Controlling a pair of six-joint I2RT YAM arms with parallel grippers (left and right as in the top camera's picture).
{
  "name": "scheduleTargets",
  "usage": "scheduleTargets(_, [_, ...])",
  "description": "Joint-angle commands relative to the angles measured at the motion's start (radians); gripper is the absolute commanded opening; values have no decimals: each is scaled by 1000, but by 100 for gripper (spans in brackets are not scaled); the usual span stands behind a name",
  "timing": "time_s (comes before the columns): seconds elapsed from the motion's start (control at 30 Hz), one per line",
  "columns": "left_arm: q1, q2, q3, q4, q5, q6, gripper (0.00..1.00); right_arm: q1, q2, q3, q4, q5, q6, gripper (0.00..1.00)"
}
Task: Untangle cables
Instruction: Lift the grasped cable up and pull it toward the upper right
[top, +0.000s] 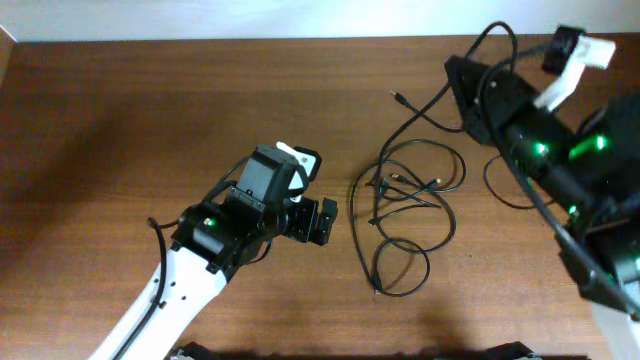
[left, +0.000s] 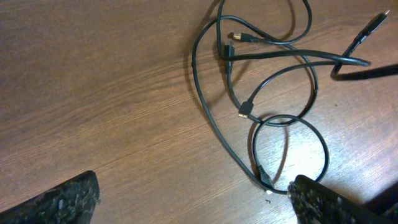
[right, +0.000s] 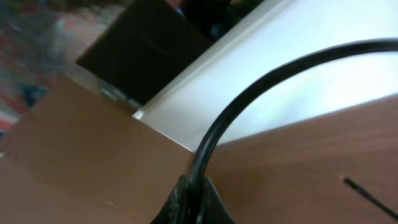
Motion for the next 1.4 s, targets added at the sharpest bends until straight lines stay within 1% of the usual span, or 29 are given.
scheduleTargets(0.0, [0,-13,15,-2,-11,-6,99,3,76,155,-110,69,-63,4])
scheduleTargets(0.1, [0,-13,15,-2,-11,-6,99,-5,152,295,-264,95,-80,4])
scheduleTargets(0.2, [0,-13,15,-2,-11,-6,99,-32,204,389,-379,95,-98,4])
scheduleTargets(0.37, [0,-13,15,-2,-11,-6,99,-76,233,414,-479,92,-166,4])
scheduleTargets(0.47, [0,-13,15,-2,-11,-6,99,-82,248,414,-515,99,-195,4])
scheduleTargets(0.6, [0,-13,15,-2,-11,-6,99,-82,267,414,-539,99,-195,4])
scheduleTargets(0.77, [0,-13,15,-2,-11,-6,99,-82,312,414,-619,99,-205,4])
scheduleTargets(1.37, [0,-13,15,-2,-11,-5,99,-82,328,414,-634,104,-248,4])
